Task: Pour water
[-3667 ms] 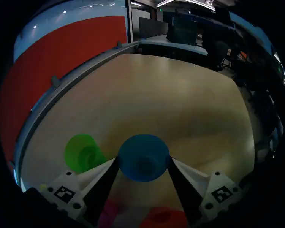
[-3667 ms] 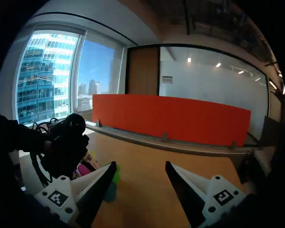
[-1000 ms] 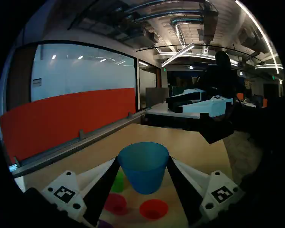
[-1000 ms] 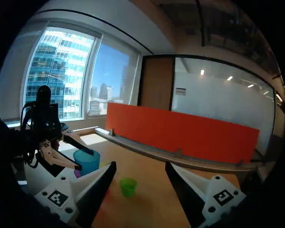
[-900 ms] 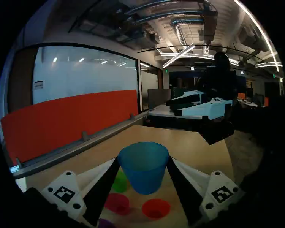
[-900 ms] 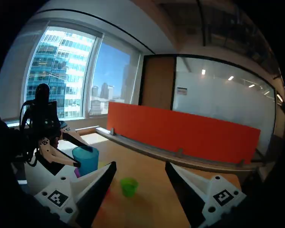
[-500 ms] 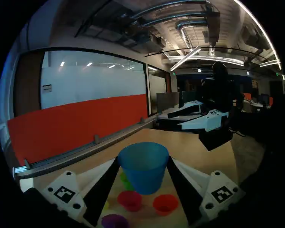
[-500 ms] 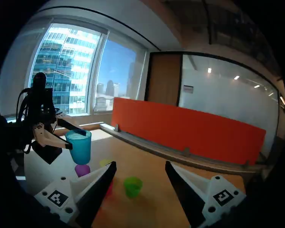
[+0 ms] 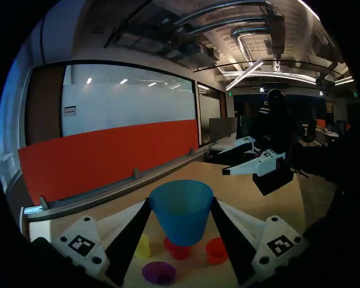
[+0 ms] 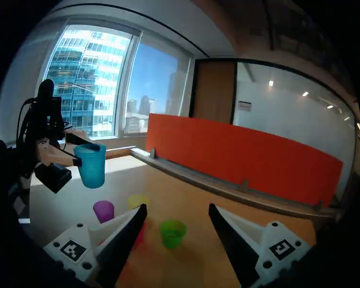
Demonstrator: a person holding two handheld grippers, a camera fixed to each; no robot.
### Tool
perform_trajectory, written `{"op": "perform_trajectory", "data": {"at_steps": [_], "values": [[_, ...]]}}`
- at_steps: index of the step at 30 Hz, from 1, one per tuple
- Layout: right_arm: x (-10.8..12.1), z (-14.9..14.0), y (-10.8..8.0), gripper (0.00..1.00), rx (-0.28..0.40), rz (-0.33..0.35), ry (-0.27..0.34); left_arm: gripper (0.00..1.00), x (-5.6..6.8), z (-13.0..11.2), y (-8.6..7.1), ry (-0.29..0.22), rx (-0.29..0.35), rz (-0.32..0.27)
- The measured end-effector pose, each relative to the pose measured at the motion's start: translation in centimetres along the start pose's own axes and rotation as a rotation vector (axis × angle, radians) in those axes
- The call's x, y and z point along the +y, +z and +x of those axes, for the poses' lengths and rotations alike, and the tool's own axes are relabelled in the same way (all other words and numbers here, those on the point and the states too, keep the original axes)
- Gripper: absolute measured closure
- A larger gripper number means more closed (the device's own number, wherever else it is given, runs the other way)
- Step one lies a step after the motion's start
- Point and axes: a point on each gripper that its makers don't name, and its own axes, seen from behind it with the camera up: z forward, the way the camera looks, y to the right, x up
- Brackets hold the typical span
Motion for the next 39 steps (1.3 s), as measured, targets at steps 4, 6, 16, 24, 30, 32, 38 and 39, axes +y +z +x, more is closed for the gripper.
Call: {"op": "perform_trajectory", "data": {"at_steps": [4,6,16,24,30,32,38,39], "values": [[-0.1,-1.2,1.0,0.00,-0.026,0.012,0.008,0.11,-0.6,-0.1,-0.5,0.004,-0.003,0.017],[0.0,-1.9,1.4,0.00,-0.039,0.015,0.012,0.11,-0.9,-0.2,-0.7,0.006,-0.003,0.024],[-0.5,-4.7,3.7,0.00,-0.114,0.044,0.029,0.11,-2.3,-0.7,-1.5,0.006,-0.010,0.058],[-1.2,-6.5,5.3,0.00,-0.177,0.074,0.020,0.11,-3.3,-0.9,-2.2,0.014,-0.015,0.084],[-1.6,-8.3,6.8,0.00,-0.227,0.093,0.024,0.11,-4.1,-0.7,-2.7,0.015,-0.009,0.103],[-1.6,-9.0,7.3,0.00,-0.246,0.096,0.028,0.11,-4.4,-0.8,-2.9,0.016,-0.010,0.110],[-1.6,-11.5,8.7,0.00,-0.309,0.106,0.033,0.11,-5.1,-1.2,-3.2,0.014,-0.016,0.127],[-1.6,-12.0,8.9,0.00,-0.320,0.108,0.035,0.11,-5.2,-1.3,-3.2,0.013,-0.017,0.128]]}}
